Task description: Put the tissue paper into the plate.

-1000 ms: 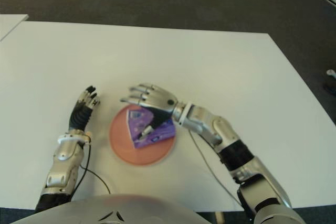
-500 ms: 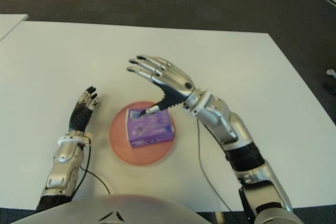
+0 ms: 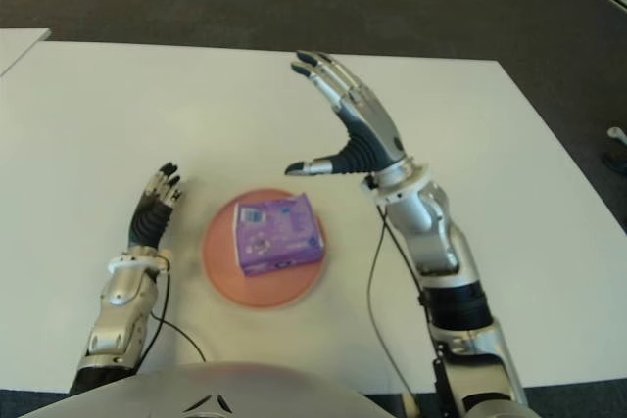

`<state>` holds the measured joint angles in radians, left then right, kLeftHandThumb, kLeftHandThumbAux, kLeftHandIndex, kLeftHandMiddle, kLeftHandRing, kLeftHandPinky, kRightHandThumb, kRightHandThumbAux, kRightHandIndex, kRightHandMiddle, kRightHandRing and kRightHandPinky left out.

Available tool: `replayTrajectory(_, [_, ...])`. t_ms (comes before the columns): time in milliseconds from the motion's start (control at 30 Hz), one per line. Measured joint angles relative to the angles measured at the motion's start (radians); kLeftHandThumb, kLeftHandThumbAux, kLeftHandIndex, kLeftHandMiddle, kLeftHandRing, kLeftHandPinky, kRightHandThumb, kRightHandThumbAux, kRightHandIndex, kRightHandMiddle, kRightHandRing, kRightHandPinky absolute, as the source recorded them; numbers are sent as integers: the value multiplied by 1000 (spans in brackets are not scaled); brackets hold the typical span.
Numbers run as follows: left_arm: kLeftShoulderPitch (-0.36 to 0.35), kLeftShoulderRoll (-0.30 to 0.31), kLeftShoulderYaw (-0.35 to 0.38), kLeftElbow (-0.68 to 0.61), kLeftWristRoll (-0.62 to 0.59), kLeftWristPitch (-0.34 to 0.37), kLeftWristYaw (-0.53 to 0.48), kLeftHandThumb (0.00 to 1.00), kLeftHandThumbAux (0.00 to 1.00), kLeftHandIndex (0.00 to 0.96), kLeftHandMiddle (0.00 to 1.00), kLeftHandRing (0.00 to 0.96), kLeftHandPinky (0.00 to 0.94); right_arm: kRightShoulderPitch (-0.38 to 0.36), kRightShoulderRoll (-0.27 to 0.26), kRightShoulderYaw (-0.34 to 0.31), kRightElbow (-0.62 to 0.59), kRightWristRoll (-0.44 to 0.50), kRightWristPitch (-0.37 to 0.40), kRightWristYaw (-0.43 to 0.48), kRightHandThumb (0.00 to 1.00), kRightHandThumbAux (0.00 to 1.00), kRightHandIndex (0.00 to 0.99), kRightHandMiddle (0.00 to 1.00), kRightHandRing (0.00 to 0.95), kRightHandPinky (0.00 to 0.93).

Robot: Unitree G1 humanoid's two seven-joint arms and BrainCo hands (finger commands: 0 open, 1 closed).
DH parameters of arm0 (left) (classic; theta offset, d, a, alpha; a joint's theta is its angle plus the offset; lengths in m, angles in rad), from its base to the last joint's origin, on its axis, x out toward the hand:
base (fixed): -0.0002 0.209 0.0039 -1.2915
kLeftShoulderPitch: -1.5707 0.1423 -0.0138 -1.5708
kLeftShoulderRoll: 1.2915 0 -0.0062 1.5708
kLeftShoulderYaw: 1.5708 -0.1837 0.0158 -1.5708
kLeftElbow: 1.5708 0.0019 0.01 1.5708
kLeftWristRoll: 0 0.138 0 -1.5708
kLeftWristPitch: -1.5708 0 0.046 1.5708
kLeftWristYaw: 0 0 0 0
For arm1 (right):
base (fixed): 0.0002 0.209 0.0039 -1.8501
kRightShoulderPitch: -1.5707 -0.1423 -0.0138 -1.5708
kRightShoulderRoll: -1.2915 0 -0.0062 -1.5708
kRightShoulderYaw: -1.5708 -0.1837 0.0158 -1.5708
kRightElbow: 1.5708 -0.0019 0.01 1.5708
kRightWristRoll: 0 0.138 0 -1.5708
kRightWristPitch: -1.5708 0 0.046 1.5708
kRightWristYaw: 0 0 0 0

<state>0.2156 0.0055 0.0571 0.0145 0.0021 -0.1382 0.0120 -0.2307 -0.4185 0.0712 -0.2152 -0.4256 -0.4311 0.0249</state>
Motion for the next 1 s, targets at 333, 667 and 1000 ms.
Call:
replayTrajectory(333, [2,0,0,-10,0,7,0,0,503,0,0,0,0,0,27,-75,11,-6,91,-34,206,270,0,0,0,0])
replayTrajectory(667, [8,0,-2,-18,1,14,0,0,500,0,0,0,0,34,66,-144,247,58,40,-154,171,371,0,0,0,0])
replayTrajectory(1000, [14,1,-2,-28,6,17,0,0,500,0,0,0,0,189,265,-94,299,62,61,-292,114,506,0,0,0,0])
